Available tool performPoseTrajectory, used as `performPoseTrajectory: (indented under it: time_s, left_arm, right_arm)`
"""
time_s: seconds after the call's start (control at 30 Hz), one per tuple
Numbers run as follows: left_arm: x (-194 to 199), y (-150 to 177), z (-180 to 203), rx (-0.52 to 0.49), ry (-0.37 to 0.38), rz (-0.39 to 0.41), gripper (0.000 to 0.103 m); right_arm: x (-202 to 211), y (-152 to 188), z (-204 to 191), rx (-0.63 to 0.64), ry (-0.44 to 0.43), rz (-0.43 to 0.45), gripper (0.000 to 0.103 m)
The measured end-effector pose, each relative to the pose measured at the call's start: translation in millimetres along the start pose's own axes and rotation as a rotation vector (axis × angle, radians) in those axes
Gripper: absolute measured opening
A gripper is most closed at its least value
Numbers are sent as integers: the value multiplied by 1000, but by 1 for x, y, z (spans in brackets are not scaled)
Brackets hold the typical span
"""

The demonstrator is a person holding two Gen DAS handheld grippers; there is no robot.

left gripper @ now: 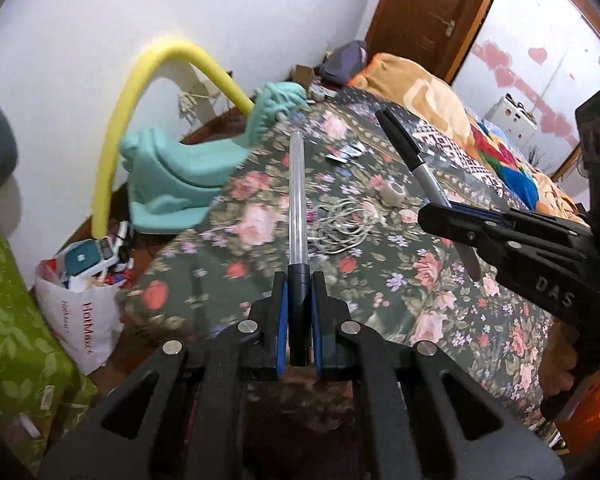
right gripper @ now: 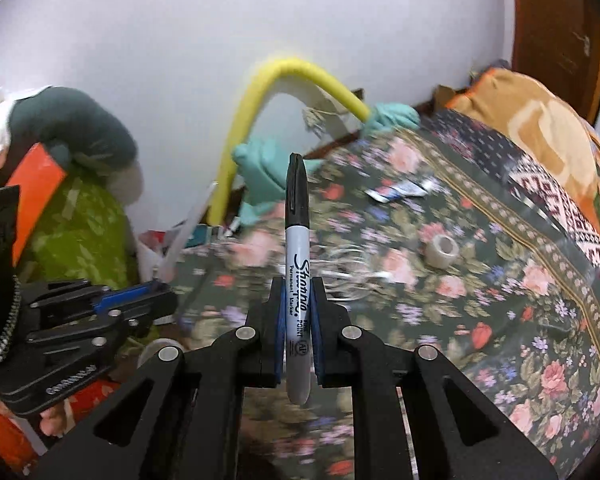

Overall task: Collect trash
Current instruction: 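Lift the pen and Sharpie off the bed toward the white cup, then carry the pen and Sharpie down over the white cup on the floor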

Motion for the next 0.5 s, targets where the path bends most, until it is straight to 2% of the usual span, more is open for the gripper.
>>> performPoseTrajectory:
  time_s: [0.17,0.5]
  left_arm:
    - [33,6,-31,3,-54,26,9]
    - [85,45,-124,128,-149,9,9]
  right_arm:
    - [2,-2,-49,18,-50,10,10]
    - [-15,23,-153,105,-147,-50,10]
Point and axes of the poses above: each gripper's, at about its wrist camera, not at the fingertips, and x roughly against the way its jaws point, z to its right, y to its underside, the point moved 9 cm from there along -x, roughly the way its jaws point, and after that the axes turned 15 degrees about z, right-handed, at the moved point
